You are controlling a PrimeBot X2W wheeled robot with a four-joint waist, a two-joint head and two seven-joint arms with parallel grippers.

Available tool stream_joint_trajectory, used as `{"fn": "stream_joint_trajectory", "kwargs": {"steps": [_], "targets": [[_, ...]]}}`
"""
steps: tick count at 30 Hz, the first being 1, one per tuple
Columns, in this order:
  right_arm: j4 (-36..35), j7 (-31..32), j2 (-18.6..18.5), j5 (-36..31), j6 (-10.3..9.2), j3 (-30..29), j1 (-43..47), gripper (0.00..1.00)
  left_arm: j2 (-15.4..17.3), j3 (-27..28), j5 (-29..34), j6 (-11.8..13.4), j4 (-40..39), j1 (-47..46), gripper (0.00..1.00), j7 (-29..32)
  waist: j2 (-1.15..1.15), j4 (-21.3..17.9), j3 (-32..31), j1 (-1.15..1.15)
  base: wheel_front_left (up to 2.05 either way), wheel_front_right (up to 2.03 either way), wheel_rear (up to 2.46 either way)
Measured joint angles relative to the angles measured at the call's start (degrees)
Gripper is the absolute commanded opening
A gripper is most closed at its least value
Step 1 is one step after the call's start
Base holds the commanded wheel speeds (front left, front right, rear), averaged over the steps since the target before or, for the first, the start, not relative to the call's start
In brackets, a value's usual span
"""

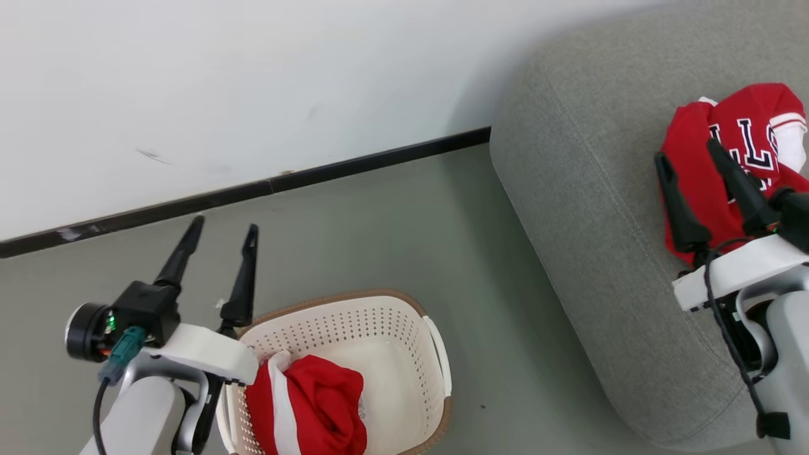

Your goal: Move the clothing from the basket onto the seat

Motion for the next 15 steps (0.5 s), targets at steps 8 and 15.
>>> {"fn": "stream_joint_trajectory", "kwargs": {"steps": [8, 15], "targets": [[-0.45, 0.0, 3.6, -1.57, 0.0, 0.09, 2.26, 1.0, -1.66, 5.73, 0.37, 4.65, -1.29, 5.26, 1.0, 0.0, 0.0, 1.99, -2.73, 0.0, 0.0, 0.0, 0.0], [-0.53, 0.0, 5.66, -3.77, 0.0, 0.34, 7.21, 1.0, -2.52, 8.38, 0.41, 5.56, -1.6, 9.67, 1.0, 0.0, 0.0, 3.62, -5.54, 0.0, 0.0, 0.0, 0.0]]}}
